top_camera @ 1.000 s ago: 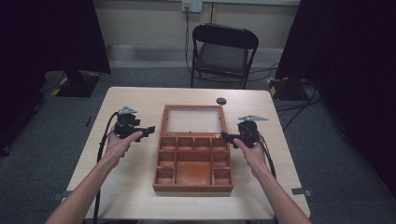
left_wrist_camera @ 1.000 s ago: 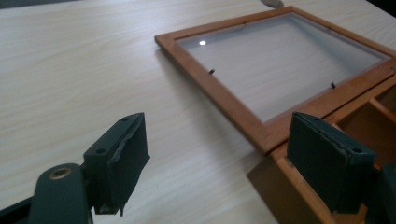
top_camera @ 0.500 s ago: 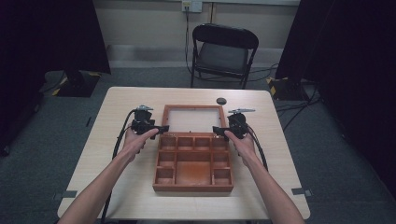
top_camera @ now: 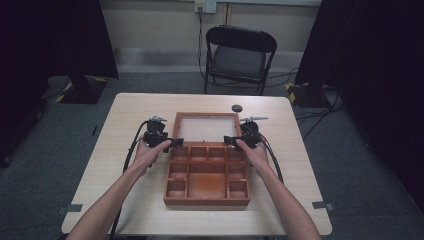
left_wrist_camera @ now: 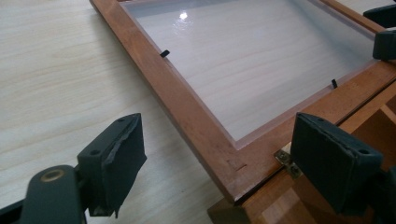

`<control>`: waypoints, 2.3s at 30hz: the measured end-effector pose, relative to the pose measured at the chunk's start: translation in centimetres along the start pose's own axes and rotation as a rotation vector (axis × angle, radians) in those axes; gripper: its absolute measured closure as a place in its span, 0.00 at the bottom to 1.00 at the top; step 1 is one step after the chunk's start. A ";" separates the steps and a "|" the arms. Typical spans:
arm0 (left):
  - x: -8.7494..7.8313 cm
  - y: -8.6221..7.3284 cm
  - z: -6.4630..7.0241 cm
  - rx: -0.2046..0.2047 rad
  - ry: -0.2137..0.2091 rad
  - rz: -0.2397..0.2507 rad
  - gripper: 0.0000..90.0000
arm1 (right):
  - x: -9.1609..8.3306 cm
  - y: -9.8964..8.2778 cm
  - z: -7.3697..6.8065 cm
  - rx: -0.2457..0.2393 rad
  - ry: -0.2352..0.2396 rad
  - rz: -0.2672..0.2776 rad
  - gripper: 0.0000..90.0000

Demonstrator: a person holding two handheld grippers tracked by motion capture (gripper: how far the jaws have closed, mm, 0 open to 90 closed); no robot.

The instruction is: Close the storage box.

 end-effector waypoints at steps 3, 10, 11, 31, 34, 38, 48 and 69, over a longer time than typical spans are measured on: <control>0.3 0.1 -0.3 -0.006 0.007 -0.006 0.17 | 0.1 -0.1 0.3 0.036 0.033 0.003 0.12; 0.7 0.1 -0.2 -0.023 -0.035 -0.016 0.16 | 0.2 -0.2 0.4 0.053 0.045 0.006 0.12; 0.8 0.2 -0.2 -0.023 -0.027 -0.030 0.15 | 0.2 -0.2 0.4 0.054 0.052 0.004 0.12; 1.5 -0.4 -0.7 -0.108 -0.126 -0.011 0.08 | 0.4 -0.5 0.4 0.122 0.097 -0.033 0.13; 1.5 -0.3 -0.7 -0.105 -0.131 -0.004 0.10 | 0.4 -0.5 0.4 0.119 0.096 -0.030 0.13; 1.2 -0.3 -0.4 -0.099 -0.159 0.001 0.17 | 0.2 -0.3 0.3 0.082 0.082 -0.007 0.13; 1.8 0.1 0.6 -0.102 -0.168 -0.005 0.17 | -0.2 -0.2 0.2 0.059 0.080 0.021 0.16; 0.1 1.5 0.4 -0.037 -0.114 0.027 0.29 | -2.4 1.1 -0.3 0.088 0.061 0.128 0.34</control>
Point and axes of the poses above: each handheld gripper's, and its own axes: x roughly forward along the jaws, y roughly out of its top, z roughly to its right, the point moved 7 cm from there along x, roughly forward along the jaws, and after that the axes turned 12 degrees about x, right-handed, at the moved point
